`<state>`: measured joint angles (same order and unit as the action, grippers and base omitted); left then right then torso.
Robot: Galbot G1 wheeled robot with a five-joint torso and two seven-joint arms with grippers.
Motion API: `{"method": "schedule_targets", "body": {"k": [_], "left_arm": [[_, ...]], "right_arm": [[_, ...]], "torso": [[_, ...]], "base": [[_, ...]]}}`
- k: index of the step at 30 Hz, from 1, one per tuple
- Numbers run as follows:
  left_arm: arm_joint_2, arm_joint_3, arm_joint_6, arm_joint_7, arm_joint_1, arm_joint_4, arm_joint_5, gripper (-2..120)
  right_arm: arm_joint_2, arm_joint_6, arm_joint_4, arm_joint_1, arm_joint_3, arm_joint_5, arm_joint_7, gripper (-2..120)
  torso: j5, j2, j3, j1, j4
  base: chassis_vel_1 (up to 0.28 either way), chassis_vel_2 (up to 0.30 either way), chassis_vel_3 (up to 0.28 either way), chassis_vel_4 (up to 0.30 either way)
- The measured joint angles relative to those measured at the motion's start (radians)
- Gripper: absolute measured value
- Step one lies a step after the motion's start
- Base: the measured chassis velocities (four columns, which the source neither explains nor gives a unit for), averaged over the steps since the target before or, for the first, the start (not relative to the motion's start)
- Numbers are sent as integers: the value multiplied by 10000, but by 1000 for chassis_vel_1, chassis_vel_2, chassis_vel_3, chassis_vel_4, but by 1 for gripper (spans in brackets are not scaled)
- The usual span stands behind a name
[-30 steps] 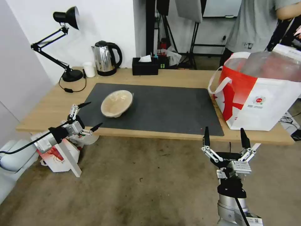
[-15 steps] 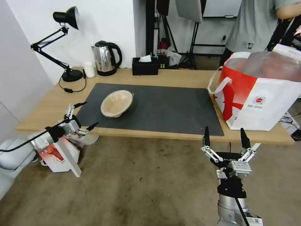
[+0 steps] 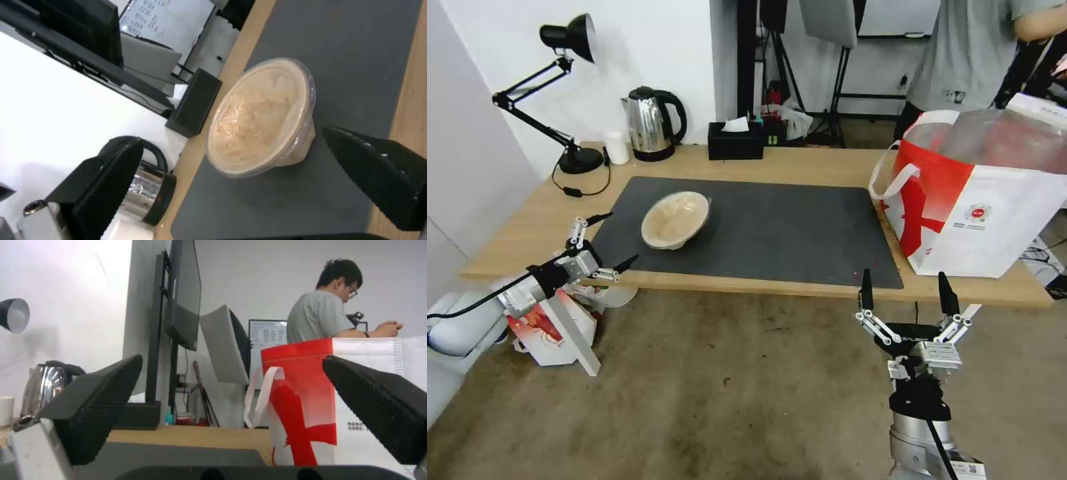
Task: Pick up the trash from the table and place it into the takeout bag.
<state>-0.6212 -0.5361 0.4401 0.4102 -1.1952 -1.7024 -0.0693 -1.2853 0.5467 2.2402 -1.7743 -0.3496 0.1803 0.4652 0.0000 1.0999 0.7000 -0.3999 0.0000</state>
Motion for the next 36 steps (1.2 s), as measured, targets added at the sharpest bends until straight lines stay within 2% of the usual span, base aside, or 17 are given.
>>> {"method": "schedule_targets", "body": {"k": [11, 18, 26, 36], "left_arm": [[1, 198, -80, 0, 97, 51, 236, 100], [-219, 518, 7, -37, 567, 502, 701, 100], [-234, 592, 31, -46, 770, 667, 800, 100], [-319, 1271, 27, -48, 1421, 890, 878, 100]], "right_arm": [[0, 0, 0, 0, 0, 0, 0, 100], [0, 0, 0, 0, 0, 0, -1, 100], [0, 0, 0, 0, 0, 0, -1, 100], [0, 0, 0, 0, 0, 0, 0, 100]], "torso": [[1, 0, 0, 0, 0], [0, 0, 0, 0, 0], [1, 0, 0, 0, 0], [0, 0, 1, -1, -1]], "base": [[0, 0, 0, 0], [0, 0, 0, 0], [0, 0, 0, 0], [0, 0, 0, 0]]}}
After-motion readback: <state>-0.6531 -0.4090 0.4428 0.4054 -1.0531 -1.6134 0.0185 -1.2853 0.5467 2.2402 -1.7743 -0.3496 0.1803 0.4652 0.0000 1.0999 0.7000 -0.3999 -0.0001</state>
